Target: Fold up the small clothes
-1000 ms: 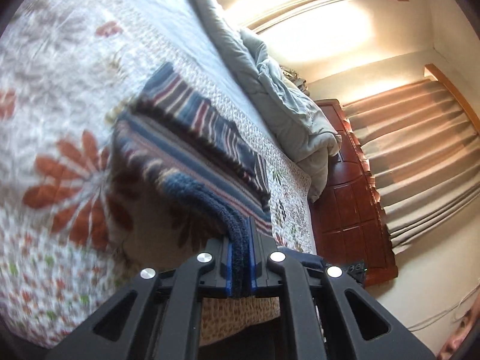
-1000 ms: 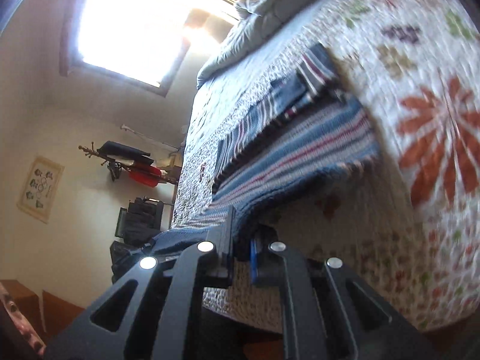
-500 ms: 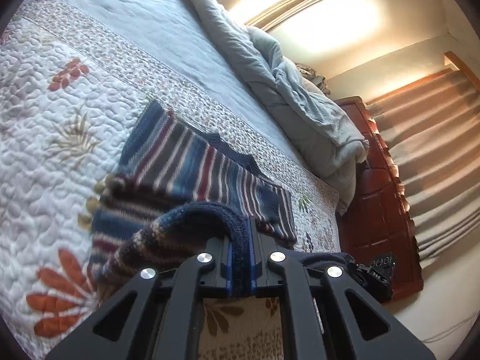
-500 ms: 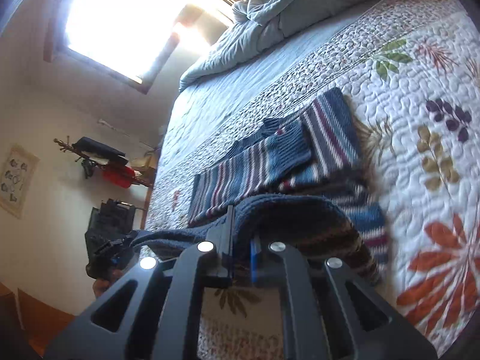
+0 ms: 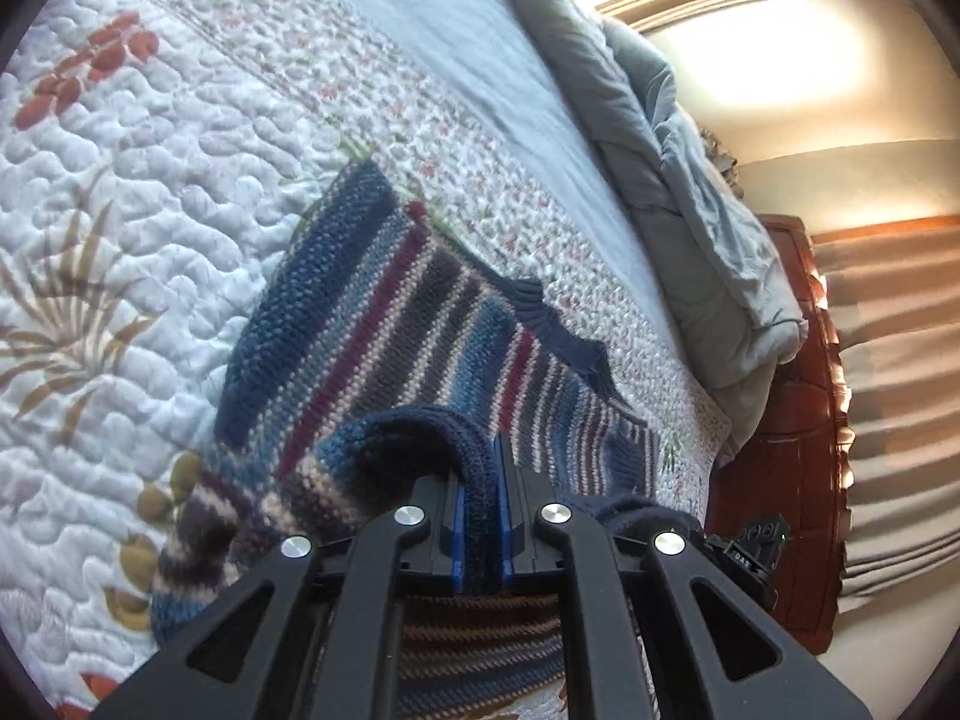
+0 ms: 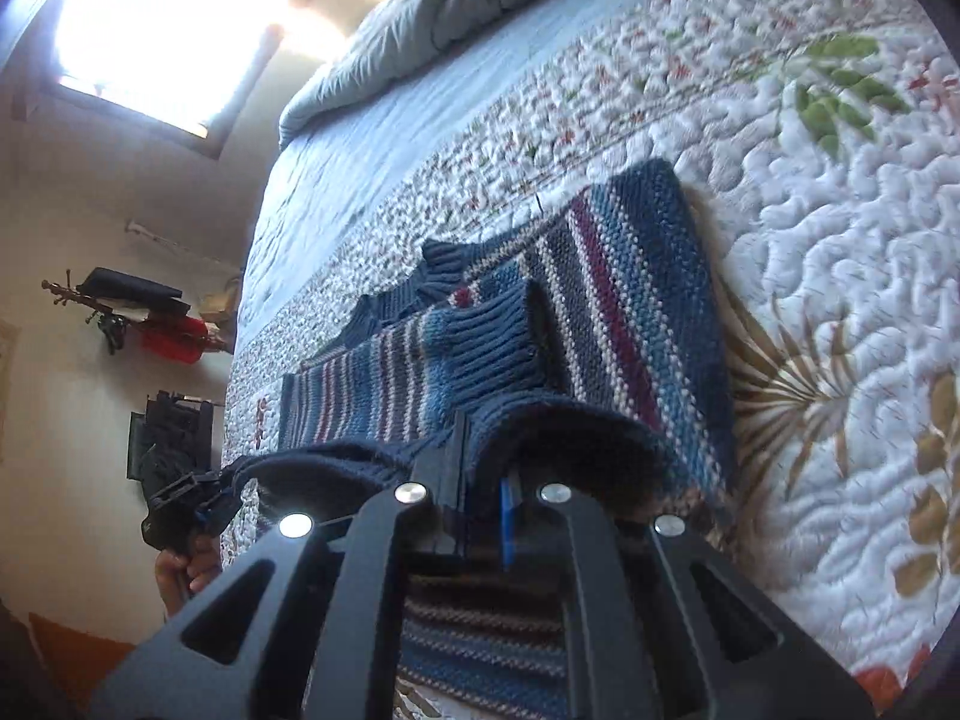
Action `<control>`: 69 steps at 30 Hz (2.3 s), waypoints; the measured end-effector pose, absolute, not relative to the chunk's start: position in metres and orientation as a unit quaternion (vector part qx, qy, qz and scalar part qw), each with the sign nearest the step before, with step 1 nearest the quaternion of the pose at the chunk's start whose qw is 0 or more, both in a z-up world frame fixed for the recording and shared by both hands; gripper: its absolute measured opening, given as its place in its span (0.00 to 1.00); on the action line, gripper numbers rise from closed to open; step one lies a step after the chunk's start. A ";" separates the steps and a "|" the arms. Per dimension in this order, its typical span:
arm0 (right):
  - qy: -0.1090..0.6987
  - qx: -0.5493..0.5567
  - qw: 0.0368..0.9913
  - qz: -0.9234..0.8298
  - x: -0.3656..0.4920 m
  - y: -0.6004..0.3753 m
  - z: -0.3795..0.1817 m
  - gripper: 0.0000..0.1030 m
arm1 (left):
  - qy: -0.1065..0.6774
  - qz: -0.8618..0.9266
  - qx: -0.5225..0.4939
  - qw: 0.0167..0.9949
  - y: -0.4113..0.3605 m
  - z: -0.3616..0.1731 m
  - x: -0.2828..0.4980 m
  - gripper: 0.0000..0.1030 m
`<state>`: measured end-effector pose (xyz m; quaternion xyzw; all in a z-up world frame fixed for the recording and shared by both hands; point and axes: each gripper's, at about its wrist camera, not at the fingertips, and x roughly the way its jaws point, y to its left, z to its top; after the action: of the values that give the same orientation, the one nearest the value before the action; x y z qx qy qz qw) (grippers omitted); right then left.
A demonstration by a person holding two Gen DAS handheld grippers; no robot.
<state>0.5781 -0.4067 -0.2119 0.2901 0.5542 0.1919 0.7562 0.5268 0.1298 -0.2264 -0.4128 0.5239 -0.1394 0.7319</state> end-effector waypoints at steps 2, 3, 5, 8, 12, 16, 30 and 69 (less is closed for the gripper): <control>0.561 0.290 0.753 0.187 0.585 -0.408 -0.222 0.11 | 0.530 -0.133 -0.420 0.725 0.133 -0.238 0.535 0.14; 0.565 0.294 0.747 0.190 0.588 -0.409 -0.225 0.16 | 0.532 -0.137 -0.426 0.719 0.134 -0.243 0.538 0.19; 0.565 0.309 0.737 0.204 0.589 -0.413 -0.225 0.43 | 0.533 -0.147 -0.437 0.710 0.136 -0.246 0.540 0.37; 0.538 0.292 0.756 0.234 0.585 -0.419 -0.204 0.65 | 0.511 -0.159 -0.432 0.726 0.140 -0.234 0.534 0.61; 0.550 0.249 0.760 0.239 0.594 -0.421 -0.204 0.55 | 0.499 -0.193 -0.342 0.772 0.127 -0.206 0.534 0.64; 0.575 0.215 0.754 0.233 0.608 -0.410 -0.219 0.52 | 0.521 -0.203 -0.228 0.797 0.101 -0.201 0.550 0.64; 0.593 0.160 0.754 0.234 0.618 -0.392 -0.235 0.26 | 0.588 -0.197 -0.135 0.773 0.079 -0.242 0.585 0.16; 0.522 0.131 0.836 0.107 0.706 -0.374 -0.203 0.09 | 0.497 -0.104 -0.185 0.841 0.107 -0.223 0.677 0.08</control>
<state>0.7060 -0.3744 -0.2025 0.1305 0.5224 0.1065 0.8359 0.6770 0.1072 -0.2234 -0.1854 0.4972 -0.1044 0.8412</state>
